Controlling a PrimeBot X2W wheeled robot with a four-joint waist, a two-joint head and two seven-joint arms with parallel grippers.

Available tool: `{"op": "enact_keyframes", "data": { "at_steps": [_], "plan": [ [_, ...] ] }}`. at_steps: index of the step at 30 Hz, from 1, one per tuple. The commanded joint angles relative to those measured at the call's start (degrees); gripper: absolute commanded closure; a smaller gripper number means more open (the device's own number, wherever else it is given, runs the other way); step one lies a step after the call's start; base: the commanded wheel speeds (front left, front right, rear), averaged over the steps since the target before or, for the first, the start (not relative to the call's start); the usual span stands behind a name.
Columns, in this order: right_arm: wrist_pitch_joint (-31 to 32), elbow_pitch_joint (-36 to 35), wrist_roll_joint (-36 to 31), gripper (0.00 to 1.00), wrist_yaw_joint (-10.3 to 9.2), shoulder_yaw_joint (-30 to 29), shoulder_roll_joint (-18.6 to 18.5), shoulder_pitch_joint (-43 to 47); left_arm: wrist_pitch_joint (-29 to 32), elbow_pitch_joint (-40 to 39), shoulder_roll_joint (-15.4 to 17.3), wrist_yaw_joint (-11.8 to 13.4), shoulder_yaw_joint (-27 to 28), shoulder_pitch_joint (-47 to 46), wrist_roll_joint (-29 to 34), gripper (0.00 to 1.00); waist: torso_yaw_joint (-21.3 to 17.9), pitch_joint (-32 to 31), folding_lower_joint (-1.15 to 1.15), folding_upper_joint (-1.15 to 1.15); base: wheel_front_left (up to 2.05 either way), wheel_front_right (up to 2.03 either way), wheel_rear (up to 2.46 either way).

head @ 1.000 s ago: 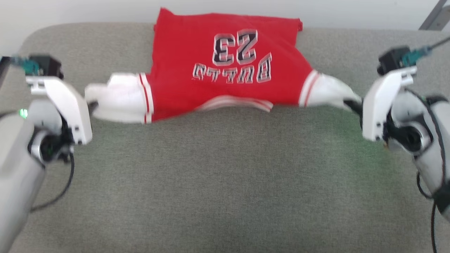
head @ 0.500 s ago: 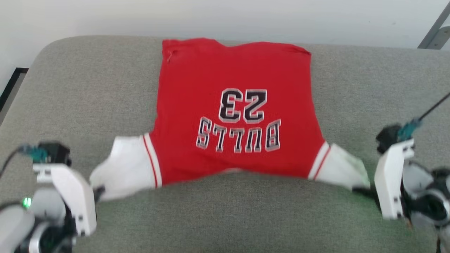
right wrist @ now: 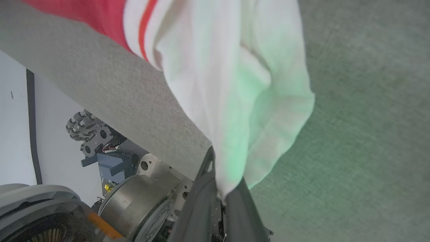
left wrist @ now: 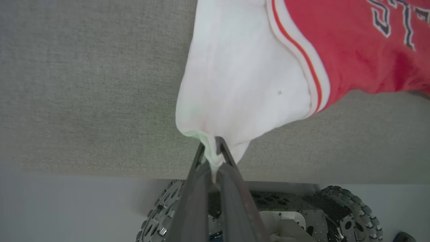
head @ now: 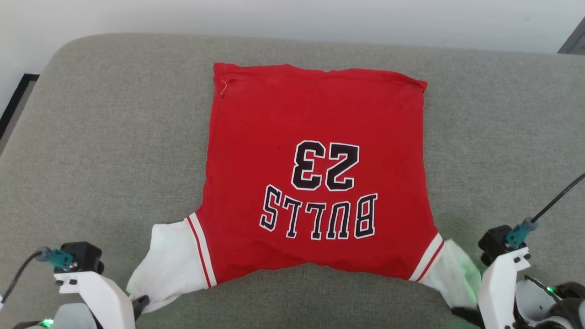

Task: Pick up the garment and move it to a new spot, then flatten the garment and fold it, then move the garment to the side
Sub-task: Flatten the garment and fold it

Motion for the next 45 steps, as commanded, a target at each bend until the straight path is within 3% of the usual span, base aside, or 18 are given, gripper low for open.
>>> {"op": "enact_keyframes", "data": {
  "at_steps": [1,3,4,7,14,18,22,26,32,45],
  "plan": [
    [-1.16,-0.32,-1.17,0.72,-0.02,-0.15,0.32,-0.02,-0.47,0.51,-0.44,-0.42,-0.08,0.25,0.16,1.00,0.03,0.47,0.00,0.00,0.00,0.00,0.00],
    [-3.54,0.66,-3.61,0.53,-0.03,-0.14,1.61,-0.68,-1.44,1.72,-1.81,-1.51,-0.27,-0.63,0.71,1.00,-0.05,1.05,0.00,0.00,0.00,0.00,0.00],
    [-4.70,1.00,-5.09,0.00,-0.02,0.28,1.61,-1.10,-1.97,2.39,-2.51,-2.10,-0.33,-1.11,0.90,1.00,-0.05,1.29,0.00,0.00,0.00,0.00,0.00],
    [-6.46,1.53,-7.21,0.00,-0.03,0.89,1.96,-1.85,-3.11,4.18,-4.12,-3.46,-0.44,-2.07,1.50,1.00,-0.13,1.84,0.00,0.00,0.00,0.00,0.00],
    [-8.04,-7.18,-8.67,0.00,-0.02,-2.83,2.05,-4.28,-4.80,6.37,-5.85,-5.31,-0.50,-3.31,2.10,1.00,-0.48,3.27,0.00,0.00,0.00,0.00,0.00],
    [-9.81,-11.66,-10.99,0.00,-0.02,-6.51,4.27,-8.20,-5.50,6.74,-6.56,-5.99,-0.23,-4.25,2.14,1.00,-0.45,4.73,0.00,0.00,0.00,0.00,0.00],
    [-13.70,-10.33,-14.31,0.00,-0.02,-8.90,8.18,-15.68,-5.17,7.10,-7.16,-6.51,-0.51,-5.68,2.75,1.00,0.14,6.42,0.00,0.00,0.00,0.00,0.00],
    [-18.45,-4.06,-17.88,0.00,-0.02,-9.12,9.56,-24.52,-4.94,7.45,-7.94,-7.43,-0.96,-7.81,3.73,1.00,1.56,8.19,0.00,0.00,0.00,0.00,0.00],
    [-23.41,11.36,-22.53,0.00,-0.02,-7.66,7.70,-37.55,-4.33,8.55,-9.71,-8.99,-1.85,-11.12,5.16,1.00,4.61,10.95,0.00,0.00,0.00,0.00,0.00],
    [-19.37,44.30,-29.33,0.00,-0.02,-6.57,5.83,-54.74,-3.79,12.70,-14.81,-12.72,-4.12,-17.14,6.75,1.00,11.37,16.05,0.00,0.00,0.00,0.00,0.00]
  ]
}}
